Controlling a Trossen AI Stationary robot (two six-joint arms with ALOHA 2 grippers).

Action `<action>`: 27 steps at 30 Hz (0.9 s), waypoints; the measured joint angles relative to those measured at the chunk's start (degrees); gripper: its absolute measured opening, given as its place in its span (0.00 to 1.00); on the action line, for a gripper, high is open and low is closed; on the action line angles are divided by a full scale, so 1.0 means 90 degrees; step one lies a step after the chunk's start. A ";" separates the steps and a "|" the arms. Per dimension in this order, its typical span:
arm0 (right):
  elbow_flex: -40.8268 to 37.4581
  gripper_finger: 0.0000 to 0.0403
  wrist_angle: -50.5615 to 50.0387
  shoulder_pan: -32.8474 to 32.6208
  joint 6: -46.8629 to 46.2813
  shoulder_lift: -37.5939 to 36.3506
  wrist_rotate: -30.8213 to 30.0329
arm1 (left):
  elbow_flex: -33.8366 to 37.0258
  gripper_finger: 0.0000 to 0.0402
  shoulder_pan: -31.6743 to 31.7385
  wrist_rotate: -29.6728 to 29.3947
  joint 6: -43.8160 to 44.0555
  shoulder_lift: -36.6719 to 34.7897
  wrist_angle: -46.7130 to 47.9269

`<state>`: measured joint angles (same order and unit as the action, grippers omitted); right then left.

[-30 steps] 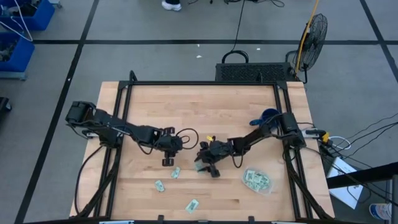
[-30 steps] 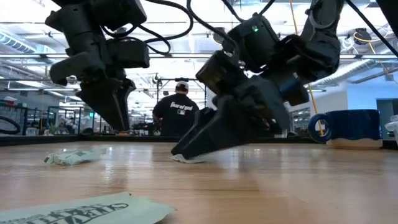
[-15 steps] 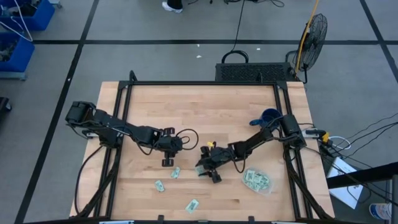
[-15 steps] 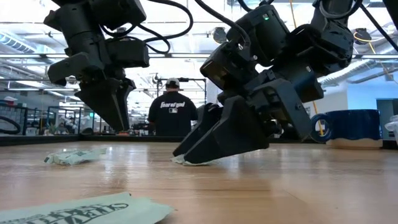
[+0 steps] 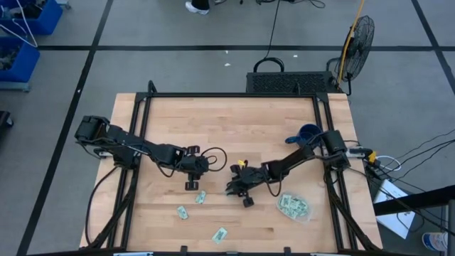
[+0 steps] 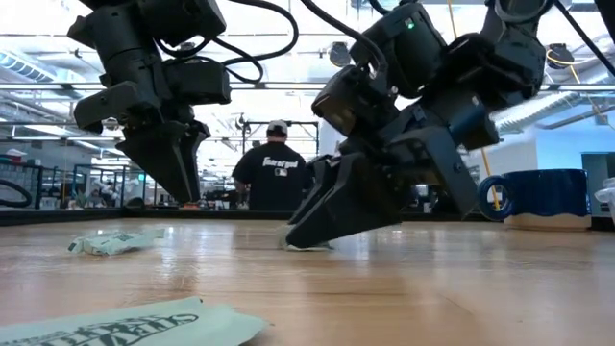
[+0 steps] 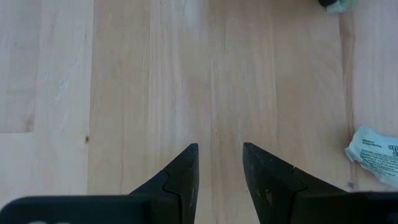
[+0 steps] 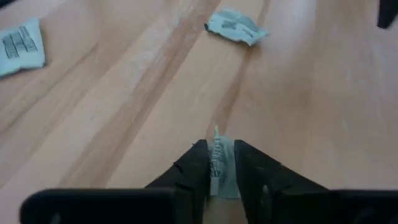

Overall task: Pick and place Stevia / Truvia into bins
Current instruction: Put the stevia packet into the transparent container

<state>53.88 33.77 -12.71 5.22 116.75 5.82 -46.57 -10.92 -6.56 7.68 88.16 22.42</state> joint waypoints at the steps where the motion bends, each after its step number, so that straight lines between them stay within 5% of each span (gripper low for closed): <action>1: -0.0007 0.17 -0.0188 0.0000 0.0002 -0.0120 -0.0001 | 0.0000 0.33 0.0000 0.0000 0.0000 0.0000 0.0002; 6: -0.0005 0.12 -0.1497 -0.0012 -0.0331 -0.1113 -0.0019 | 0.0000 0.33 0.0000 -0.0008 0.0002 0.0000 0.0004; 13: -0.0004 0.07 -0.4368 -0.0362 -0.2460 -0.3103 -0.0003 | 0.0000 0.33 0.0000 -0.0278 0.0003 0.0000 0.0004; 21: 0.0001 0.08 -0.7743 -0.1912 -0.7178 -0.4769 -0.0520 | 0.0000 0.33 0.0000 -0.0692 0.0039 0.0000 -0.0103; 27: -0.0007 0.09 -0.8705 -0.3058 -0.9291 -0.4735 -0.0434 | 0.0000 0.33 0.0071 -0.0705 0.0038 0.0000 -0.0734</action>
<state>53.82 -44.57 -40.23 -78.40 74.14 1.92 -46.57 -10.28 -12.91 8.03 88.16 15.81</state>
